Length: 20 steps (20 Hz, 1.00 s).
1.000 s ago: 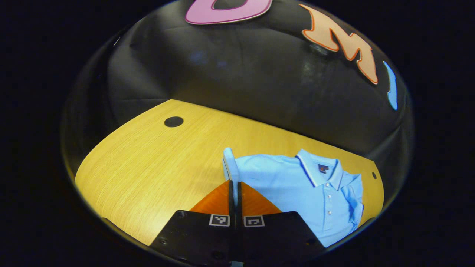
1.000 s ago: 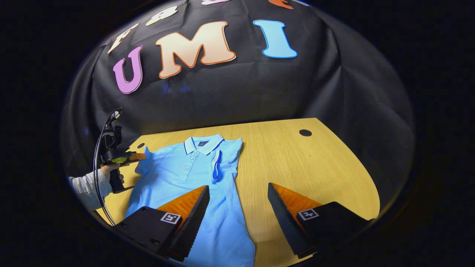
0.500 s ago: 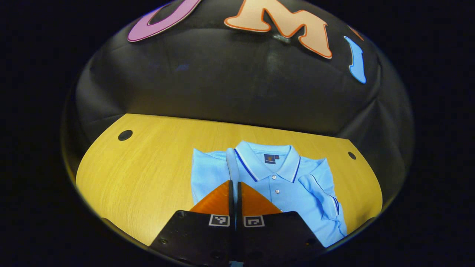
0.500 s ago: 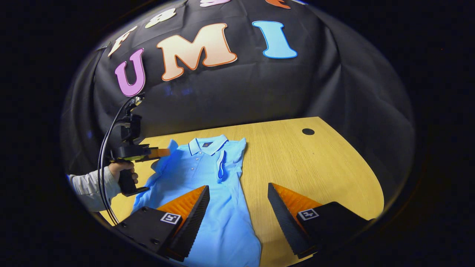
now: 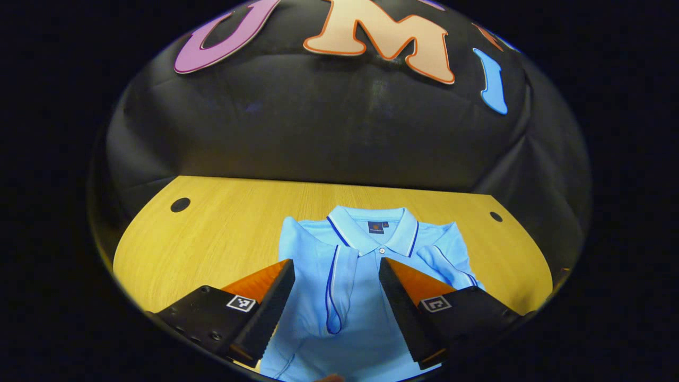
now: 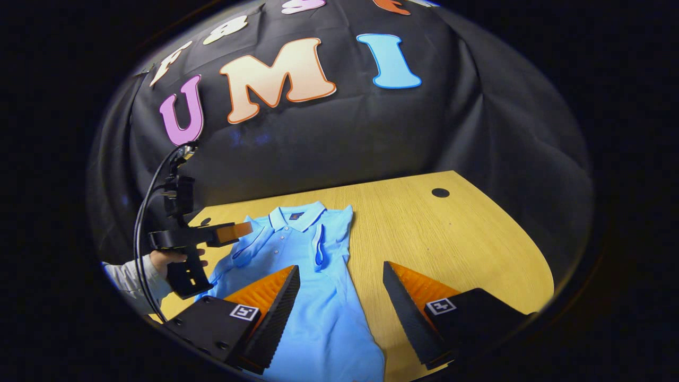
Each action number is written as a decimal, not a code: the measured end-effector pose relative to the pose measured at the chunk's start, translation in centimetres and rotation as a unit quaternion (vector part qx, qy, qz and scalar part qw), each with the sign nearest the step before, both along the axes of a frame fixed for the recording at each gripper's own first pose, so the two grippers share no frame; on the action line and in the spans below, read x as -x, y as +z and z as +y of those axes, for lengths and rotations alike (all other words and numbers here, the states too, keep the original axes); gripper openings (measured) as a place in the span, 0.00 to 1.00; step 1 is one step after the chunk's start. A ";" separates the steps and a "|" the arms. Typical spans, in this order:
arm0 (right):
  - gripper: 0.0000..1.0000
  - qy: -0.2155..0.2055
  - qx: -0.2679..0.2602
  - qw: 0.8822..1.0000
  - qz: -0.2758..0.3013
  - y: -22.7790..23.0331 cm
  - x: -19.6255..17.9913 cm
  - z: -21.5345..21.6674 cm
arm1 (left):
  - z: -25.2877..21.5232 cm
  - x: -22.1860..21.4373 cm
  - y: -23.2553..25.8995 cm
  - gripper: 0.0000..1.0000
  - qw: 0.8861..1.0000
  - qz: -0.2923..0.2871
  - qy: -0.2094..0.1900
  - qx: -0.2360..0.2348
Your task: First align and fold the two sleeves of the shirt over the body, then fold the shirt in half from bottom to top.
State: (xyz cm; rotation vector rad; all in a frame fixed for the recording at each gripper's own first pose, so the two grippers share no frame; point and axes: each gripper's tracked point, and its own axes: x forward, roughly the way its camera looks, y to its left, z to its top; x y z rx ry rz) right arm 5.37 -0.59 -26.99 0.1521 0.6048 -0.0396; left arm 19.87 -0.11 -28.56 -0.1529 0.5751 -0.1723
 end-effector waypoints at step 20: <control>0.94 0.068 0.038 0.997 0.010 -1.1 16.2 0.2 | 5.1 28.4 2.3 0.96 0.997 0.021 0.013 -0.070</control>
